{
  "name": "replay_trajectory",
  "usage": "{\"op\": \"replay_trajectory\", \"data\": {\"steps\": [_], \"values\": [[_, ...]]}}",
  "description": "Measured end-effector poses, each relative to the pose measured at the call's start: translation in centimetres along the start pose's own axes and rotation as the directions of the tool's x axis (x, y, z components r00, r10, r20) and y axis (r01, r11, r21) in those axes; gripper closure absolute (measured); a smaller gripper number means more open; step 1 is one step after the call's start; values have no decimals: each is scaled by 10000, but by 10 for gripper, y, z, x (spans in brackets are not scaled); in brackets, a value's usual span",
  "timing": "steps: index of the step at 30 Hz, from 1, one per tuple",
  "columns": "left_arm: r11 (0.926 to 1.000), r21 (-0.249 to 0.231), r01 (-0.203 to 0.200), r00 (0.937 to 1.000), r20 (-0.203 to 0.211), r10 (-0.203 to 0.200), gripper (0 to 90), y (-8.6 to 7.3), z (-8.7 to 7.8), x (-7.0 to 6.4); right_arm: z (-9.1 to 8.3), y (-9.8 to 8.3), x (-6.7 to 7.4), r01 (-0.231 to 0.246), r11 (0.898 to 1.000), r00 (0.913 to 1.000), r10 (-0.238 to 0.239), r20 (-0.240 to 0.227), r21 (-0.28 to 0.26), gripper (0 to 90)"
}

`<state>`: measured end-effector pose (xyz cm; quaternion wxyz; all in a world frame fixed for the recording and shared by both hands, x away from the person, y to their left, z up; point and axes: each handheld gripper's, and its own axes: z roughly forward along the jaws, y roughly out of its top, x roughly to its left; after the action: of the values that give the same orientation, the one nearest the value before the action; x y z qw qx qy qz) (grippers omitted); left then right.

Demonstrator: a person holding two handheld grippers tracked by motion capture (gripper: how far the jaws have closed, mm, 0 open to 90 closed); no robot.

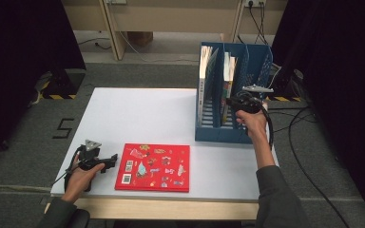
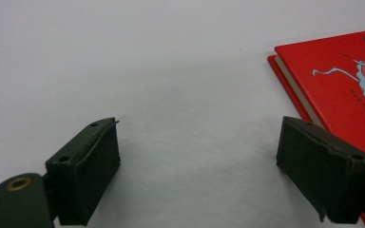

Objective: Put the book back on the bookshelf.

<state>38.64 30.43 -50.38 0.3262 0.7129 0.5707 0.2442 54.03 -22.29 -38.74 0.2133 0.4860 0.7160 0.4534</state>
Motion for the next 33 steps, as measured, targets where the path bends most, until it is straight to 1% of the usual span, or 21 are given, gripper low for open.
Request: {"op": "replay_trajectory", "data": {"steps": [4,6,7,8,10,11,13,15,17,18,20,21,23,24,26,27,28,29,30,32,33], "values": [[10000,-17,0,10000,8,0,131,0,0,0,8,1,-1,-23,9998,9999,21,101,203,748],[10000,-21,-30,10000,23,30,131,0,0,0,8,1,-2,-186,9996,9998,186,-4,234,740],[10000,-2,-29,10000,16,29,131,0,0,0,7,1,-2,-284,9994,9996,283,19,213,734],[10000,-3,-30,10000,17,30,131,0,0,0,6,0,-2,-424,9990,9991,424,6,154,706],[10000,6,-38,10000,22,38,131,0,0,1,-1,-2,0,-519,9985,9986,520,-54,177,640],[10000,9,-42,10000,20,42,131,0,0,1,-8,-5,2,-568,9982,9984,569,-45,213,612],[10000,1,-31,10000,19,31,131,0,0,1,-18,-11,7,-479,9987,9987,483,-172,200,564],[10000,-5,-30,10000,16,30,131,0,0,0,-32,-18,14,-609,9981,9974,613,-371,124,481],[10000,2,-35,10000,19,35,131,0,0,0,-42,-25,21,-692,9976,9962,689,-535,-44,459],[10000,6,-37,10000,19,37,131,0,0,0,-47,-29,25,-695,9976,9957,693,-612,-19,439],[10000,0,-30,10000,22,30,131,0,0,0,-54,-37,33,-480,9988,9956,483,-803,50,410],[10000,7,-28,10000,19,28,131,0,0,0,-57,-41,37,-455,9990,9947,455,-922,20,399],[10000,20,-29,10000,27,29,131,0,0,0,-61,-47,43,-399,9992,9941,392,-1012,-45,378],[10000,11,-26,10000,25,26,131,0,0,0,-64,-52,46,-449,9989,9935,434,-1050,-117,367],[10000,20,-29,10000,28,29,131,0,0,0,-66,-59,50,-555,9984,9885,531,-1418,-124,361],[10000,29,-4,10000,17,4,131,0,0,0,-68,-63,52,-740,9972,9842,713,-1620,-106,356],[10000,29,-4,10000,20,4,131,0,0,0,-68,-67,53,-808,9967,9829,777,-1672,-122,345],[10000,37,-12,10000,27,11,131,0,0,0,-68,-70,55,-765,9971,9842,759,-1597,29,314],[10000,19,-13,10000,33,13,132,0,0,0,-68,-72,56,-748,9972,9850,751,-1552,81,310],[10000,5,-15,10000,39,15,131,0,0,0,-69,-77,58,-809,9967,9857,793,-1488,-47,318],[10000,10,-11,10000,57,11,132,0,0,1,-69,-79,60,-776,9970,9842,758,-1597,-47,314]]}}
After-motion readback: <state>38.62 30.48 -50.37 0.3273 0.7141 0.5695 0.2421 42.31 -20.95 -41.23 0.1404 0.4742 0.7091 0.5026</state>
